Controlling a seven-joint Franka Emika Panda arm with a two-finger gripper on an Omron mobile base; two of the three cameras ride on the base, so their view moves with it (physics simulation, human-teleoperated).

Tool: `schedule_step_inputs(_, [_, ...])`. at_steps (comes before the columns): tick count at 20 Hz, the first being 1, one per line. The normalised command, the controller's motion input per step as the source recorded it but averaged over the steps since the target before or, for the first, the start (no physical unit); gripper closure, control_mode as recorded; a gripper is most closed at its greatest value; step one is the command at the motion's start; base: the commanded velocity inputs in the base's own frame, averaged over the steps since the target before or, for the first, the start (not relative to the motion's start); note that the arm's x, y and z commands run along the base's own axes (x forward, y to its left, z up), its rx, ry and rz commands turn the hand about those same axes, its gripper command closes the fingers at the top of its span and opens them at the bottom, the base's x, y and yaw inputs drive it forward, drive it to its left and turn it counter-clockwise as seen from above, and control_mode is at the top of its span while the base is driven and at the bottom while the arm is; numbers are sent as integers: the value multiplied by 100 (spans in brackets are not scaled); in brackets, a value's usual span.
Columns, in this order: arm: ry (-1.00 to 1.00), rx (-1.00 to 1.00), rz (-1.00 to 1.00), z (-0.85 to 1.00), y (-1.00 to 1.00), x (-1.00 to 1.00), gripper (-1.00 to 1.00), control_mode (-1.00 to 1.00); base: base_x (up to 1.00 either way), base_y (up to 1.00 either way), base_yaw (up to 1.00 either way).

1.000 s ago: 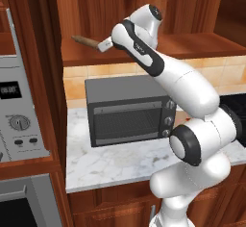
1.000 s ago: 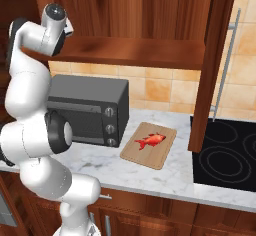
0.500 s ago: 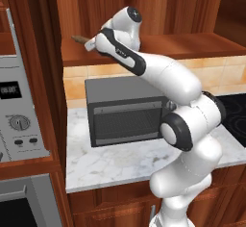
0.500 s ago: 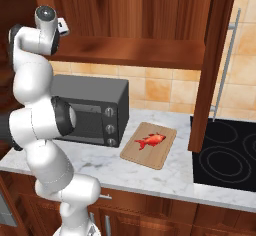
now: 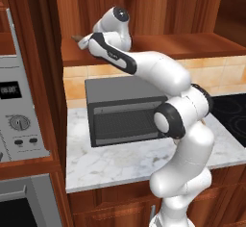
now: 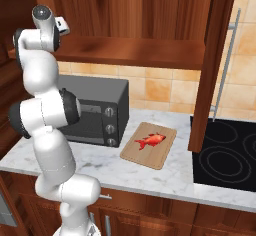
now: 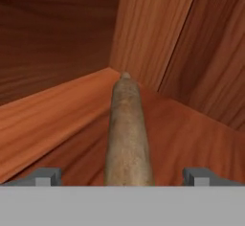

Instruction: Open the cabinet, retrieve the rolling pin, and place it next to the meat on the cutting board to prepare for tenderizing.

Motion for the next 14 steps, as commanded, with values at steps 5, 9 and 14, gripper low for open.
schedule_step_inputs(5, [0,-3,-4,-11,0,28,-100,-100,0,0,0])
schedule_step_inputs(9, [2,-5,-1,-56,6,3,100,-100,0,0,0])
schedule_step_inputs(14, [6,-2,0,-49,2,0,100,-100,0,0,0])
